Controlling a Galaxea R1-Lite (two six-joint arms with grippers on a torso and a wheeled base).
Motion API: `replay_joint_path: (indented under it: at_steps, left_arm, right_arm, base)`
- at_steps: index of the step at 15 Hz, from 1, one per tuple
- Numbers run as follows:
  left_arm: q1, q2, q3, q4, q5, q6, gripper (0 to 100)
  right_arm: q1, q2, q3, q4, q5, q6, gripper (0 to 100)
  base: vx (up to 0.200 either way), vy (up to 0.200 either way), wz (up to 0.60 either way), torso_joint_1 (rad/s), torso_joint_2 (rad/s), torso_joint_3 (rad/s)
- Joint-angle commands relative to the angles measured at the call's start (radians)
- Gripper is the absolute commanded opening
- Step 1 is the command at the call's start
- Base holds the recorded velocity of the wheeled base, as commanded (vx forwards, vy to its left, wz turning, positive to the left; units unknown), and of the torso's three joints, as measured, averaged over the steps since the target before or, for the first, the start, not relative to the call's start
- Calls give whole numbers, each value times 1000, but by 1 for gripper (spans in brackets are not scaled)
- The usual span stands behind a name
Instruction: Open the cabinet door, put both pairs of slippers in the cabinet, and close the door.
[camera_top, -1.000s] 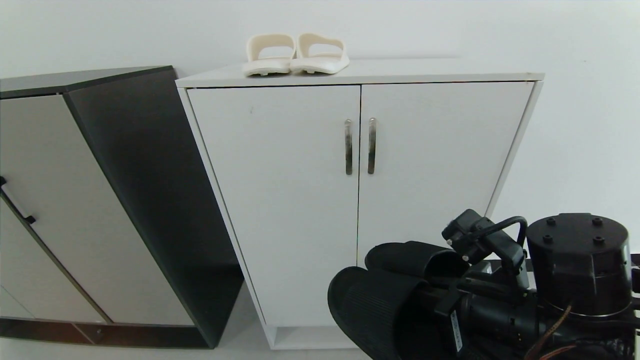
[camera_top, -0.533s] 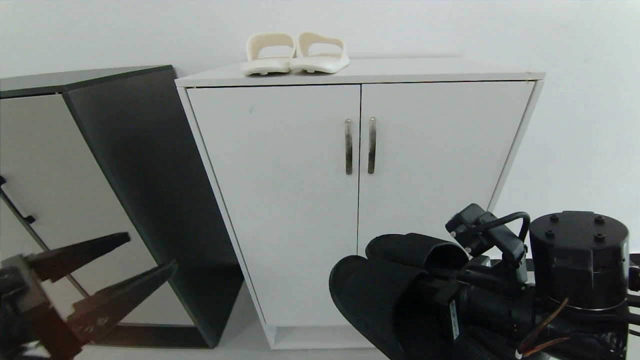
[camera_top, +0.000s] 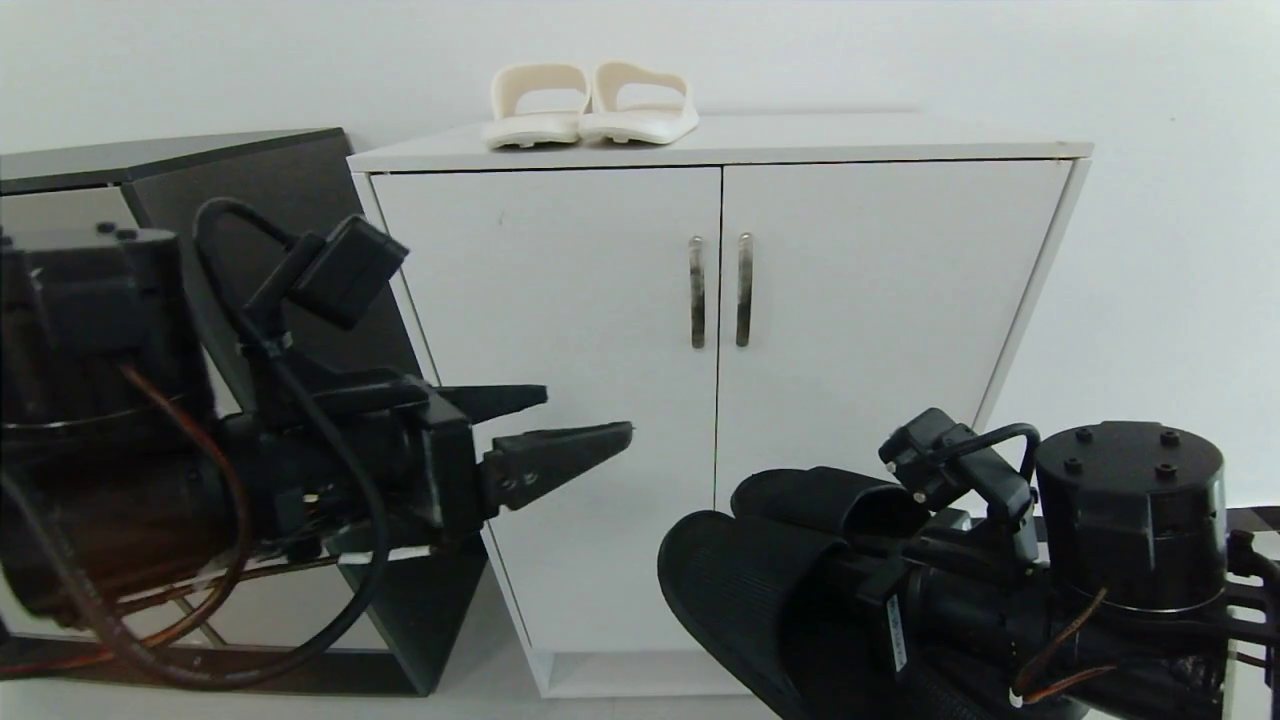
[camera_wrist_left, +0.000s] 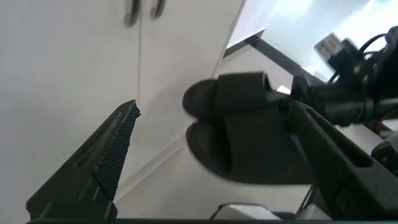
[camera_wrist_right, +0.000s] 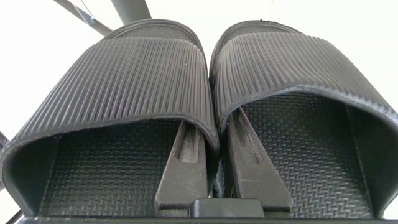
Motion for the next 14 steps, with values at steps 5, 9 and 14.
replay_joint_path:
  at_steps: [5, 9, 14]
  left_arm:
    - [-67, 343, -384, 13, -14, -13, 100]
    - [-73, 455, -561, 48, -75, -38, 100]
    - [-62, 552, -720, 91, -215, -177, 100]
  right_arm:
    - [0, -11, 6, 1, -8, -36, 0]
    - [-3, -11, 12, 2, -8, -37, 0]
    - [-23, -8, 13, 2, -6, -52, 0]
  base:
    - [0, 0, 0, 0, 0, 0]
    - [0, 0, 0, 0, 0, 0]
    - [0, 0, 0, 0, 0, 0]
